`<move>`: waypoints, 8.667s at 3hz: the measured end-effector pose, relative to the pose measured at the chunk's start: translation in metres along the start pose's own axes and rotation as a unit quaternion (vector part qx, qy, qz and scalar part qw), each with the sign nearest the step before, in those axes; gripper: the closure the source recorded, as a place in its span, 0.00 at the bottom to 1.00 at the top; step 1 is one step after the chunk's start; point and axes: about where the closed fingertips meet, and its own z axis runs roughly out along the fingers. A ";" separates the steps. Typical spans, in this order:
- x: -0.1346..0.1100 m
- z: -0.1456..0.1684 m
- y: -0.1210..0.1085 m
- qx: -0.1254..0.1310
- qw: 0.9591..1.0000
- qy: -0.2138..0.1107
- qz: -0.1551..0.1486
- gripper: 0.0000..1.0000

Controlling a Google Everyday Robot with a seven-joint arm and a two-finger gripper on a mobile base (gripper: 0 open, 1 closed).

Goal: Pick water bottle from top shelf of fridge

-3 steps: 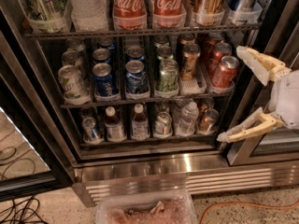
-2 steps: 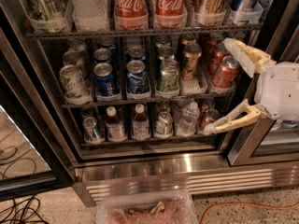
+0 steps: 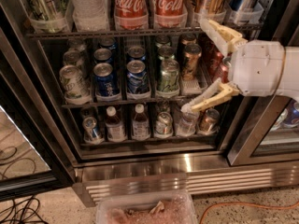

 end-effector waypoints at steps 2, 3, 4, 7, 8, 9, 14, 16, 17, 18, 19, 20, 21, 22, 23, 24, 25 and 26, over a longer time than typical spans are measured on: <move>-0.018 0.026 0.006 -0.039 0.999 -0.026 -0.011 0.00; -0.026 0.037 0.020 -0.040 0.998 -0.056 -0.011 0.00; -0.039 0.055 0.045 -0.030 0.996 -0.085 -0.026 0.00; -0.068 0.098 0.075 0.059 0.989 -0.110 -0.082 0.00; -0.042 0.084 0.082 0.108 0.987 -0.115 -0.030 0.00; -0.020 0.065 0.097 0.193 0.973 -0.121 0.032 0.00; -0.018 0.058 0.088 0.229 0.958 -0.063 0.159 0.00; -0.022 0.066 0.092 0.218 0.959 -0.046 0.175 0.00; -0.028 0.066 0.079 0.231 0.957 -0.064 0.165 0.00; -0.039 0.066 0.054 0.252 0.953 -0.073 0.153 0.00; -0.045 0.076 0.040 0.252 0.954 -0.072 0.146 0.00; -0.046 0.090 0.031 0.243 0.956 -0.074 0.144 0.00; -0.046 0.097 0.019 0.242 0.957 -0.080 0.141 0.00; -0.049 0.108 0.009 0.236 0.958 -0.092 0.133 0.00; -0.061 0.120 0.003 0.226 0.962 -0.104 0.116 0.00; -0.073 0.138 0.010 0.198 0.968 -0.115 0.105 0.00; -0.074 0.138 0.011 0.196 0.968 -0.117 0.107 0.00; -0.085 0.156 0.014 0.166 0.972 -0.133 0.102 0.00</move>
Offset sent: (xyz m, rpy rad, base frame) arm -0.0019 0.0264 0.0060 -0.0048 -0.0043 0.0805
